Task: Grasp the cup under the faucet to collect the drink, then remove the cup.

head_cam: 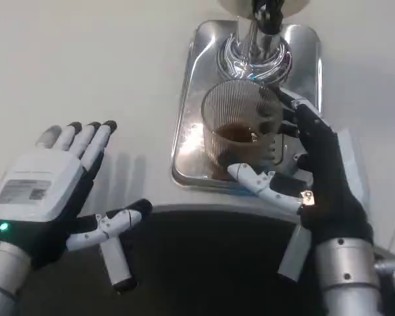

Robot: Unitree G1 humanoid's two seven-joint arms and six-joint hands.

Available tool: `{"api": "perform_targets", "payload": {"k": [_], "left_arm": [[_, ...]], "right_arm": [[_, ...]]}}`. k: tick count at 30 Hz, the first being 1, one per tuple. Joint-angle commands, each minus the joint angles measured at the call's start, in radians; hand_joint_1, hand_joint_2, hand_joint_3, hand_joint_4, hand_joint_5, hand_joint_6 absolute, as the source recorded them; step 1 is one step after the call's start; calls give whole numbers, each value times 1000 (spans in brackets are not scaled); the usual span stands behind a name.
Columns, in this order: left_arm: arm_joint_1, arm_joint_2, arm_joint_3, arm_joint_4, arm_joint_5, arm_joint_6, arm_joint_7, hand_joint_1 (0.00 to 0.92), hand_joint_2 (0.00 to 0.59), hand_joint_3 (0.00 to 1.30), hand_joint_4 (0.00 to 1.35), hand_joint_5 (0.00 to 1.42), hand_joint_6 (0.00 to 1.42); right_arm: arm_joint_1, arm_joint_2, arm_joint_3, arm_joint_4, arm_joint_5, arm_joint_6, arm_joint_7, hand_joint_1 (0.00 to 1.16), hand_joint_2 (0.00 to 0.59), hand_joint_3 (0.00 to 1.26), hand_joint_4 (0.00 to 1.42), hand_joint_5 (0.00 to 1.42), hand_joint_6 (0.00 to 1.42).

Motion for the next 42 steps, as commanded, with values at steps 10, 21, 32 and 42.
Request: {"api": "perform_targets", "payload": {"k": [10,21,32,42], "left_arm": [[60,37,33,-41,68,-27,12,0,105,0,0,0,0],[157,32,55,-133,76,-50,-7,0,98,0,0,0,0],[218,25,74,-213,59,-66,-29,0,94,0,0,0,0],[247,-2,72,-249,51,-79,-53,0,92,0,0,0,0]], "right_arm": [[124,-40,4,-253,65,27,180,1162,383,799,854,922,1198],[199,-96,-15,-396,106,67,300,1162,389,784,838,922,1193],[268,-154,-31,-525,138,102,385,1162,403,762,807,911,1176],[300,-170,-54,-590,172,142,416,1162,404,754,802,895,1159]]}}
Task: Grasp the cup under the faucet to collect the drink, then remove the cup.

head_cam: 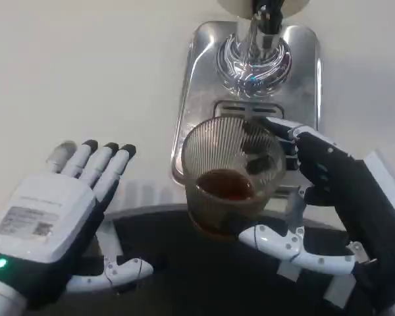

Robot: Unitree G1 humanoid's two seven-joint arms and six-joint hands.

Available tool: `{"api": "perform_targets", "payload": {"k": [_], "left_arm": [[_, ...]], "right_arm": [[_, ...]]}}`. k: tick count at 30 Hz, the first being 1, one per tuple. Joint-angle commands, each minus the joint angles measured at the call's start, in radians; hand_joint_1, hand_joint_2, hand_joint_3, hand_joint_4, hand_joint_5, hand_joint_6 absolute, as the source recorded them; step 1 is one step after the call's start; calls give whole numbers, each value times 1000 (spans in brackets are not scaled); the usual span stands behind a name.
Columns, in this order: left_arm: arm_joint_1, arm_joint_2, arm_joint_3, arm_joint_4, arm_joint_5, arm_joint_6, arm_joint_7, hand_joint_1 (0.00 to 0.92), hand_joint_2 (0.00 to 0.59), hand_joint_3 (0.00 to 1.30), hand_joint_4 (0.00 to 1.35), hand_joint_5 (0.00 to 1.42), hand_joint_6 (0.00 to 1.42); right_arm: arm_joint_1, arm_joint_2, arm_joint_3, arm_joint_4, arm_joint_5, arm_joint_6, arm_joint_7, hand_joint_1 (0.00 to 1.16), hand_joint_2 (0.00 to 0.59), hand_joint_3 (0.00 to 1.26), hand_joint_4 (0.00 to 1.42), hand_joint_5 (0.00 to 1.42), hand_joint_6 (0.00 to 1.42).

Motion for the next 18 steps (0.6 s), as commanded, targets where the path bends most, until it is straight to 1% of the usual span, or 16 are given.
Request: {"api": "perform_targets", "payload": {"k": [1,5,8,10,18], "left_arm": [[29,-15,2,-20,-6,-8,-26,0,91,0,0,0,0],[43,-22,2,-35,-6,-21,-35,0,90,0,0,0,0],[48,-30,2,-41,-8,-25,-38,0,91,0,0,0,0],[47,-39,1,-50,-14,-27,-39,0,92,0,0,0,0],[40,-47,9,-40,-19,-45,-42,0,95,0,0,0,0]], "right_arm": [[14,4,-5,-58,32,16,8,1162,404,754,802,895,1159],[25,-5,-26,-75,54,29,21,1162,404,754,802,895,1159],[33,-9,-47,-76,67,15,32,1162,403,758,802,902,1158],[38,-13,-53,-76,72,8,36,1162,403,759,802,904,1158],[47,-10,-42,-76,61,-5,34,1162,402,757,799,897,1158]]}}
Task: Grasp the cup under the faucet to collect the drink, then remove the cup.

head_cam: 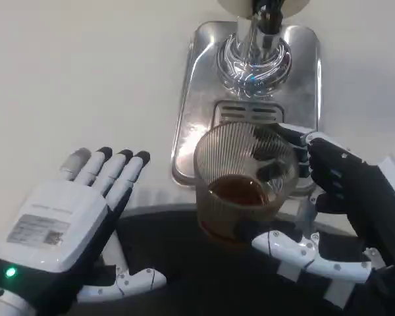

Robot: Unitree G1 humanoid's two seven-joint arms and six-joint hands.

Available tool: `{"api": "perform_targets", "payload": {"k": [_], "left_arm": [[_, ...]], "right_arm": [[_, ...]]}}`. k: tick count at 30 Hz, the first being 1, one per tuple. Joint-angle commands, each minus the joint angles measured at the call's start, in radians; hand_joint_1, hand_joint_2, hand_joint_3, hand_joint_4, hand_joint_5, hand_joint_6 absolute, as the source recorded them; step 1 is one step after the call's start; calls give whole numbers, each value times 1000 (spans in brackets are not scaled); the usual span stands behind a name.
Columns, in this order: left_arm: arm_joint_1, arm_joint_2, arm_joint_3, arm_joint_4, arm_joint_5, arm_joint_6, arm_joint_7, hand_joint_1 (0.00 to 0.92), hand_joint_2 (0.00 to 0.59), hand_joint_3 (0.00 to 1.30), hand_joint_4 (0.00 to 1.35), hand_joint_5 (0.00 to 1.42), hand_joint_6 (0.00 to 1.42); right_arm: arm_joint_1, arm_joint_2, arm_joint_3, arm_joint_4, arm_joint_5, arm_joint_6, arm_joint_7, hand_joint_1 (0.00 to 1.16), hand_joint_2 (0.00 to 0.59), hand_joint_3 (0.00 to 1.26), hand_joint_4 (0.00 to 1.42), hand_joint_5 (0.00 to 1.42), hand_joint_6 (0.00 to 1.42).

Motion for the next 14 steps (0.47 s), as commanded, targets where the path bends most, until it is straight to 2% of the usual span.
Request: {"api": "perform_targets", "payload": {"k": [1,14], "left_arm": [[10,-1,11,7,-11,-10,-10,0,95,0,0,0,0],[13,-9,15,5,-26,-24,-12,0,98,0,0,0,0]], "right_arm": [[16,6,13,-26,7,-43,-4,1162,402,756,797,896,1158],[47,16,27,-26,-3,-72,-2,1162,405,741,777,894,1141]]}}
